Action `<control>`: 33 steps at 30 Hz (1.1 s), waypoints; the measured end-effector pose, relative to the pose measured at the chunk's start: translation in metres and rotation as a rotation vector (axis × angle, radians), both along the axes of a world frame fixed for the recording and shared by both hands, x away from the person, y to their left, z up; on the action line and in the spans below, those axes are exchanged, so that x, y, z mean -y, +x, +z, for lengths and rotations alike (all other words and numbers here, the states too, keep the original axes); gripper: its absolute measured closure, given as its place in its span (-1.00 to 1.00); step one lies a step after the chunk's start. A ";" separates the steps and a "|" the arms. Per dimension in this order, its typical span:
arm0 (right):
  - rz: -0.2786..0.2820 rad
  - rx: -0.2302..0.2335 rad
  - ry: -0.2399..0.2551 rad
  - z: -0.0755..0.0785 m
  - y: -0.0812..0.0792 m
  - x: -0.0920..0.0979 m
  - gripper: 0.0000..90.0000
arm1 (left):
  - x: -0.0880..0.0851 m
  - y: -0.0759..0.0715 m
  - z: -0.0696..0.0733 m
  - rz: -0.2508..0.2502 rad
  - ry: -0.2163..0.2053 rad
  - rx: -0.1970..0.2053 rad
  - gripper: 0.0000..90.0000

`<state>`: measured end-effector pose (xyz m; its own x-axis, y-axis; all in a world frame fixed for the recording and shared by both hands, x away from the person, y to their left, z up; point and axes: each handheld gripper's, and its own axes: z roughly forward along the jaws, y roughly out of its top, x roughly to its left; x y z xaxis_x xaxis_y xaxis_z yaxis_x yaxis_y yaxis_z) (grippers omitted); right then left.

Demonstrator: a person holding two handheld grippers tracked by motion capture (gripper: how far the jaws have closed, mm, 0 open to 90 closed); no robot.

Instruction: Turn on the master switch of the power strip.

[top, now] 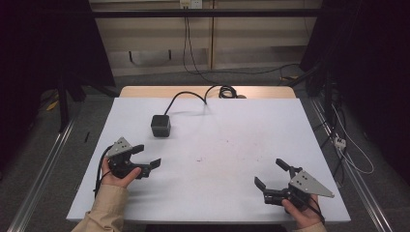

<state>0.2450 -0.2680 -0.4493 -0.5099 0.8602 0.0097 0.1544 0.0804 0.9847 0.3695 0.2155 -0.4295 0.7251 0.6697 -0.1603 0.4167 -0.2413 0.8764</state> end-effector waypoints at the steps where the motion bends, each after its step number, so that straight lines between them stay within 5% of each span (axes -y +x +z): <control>1: 0.001 0.000 0.000 0.000 0.000 0.000 -0.92 | -0.001 0.000 0.000 0.001 0.002 0.002 -0.82; 33: 0.005 0.003 -0.005 0.000 0.000 -0.001 -0.91 | -0.024 -0.020 -0.011 0.014 0.026 0.007 -0.82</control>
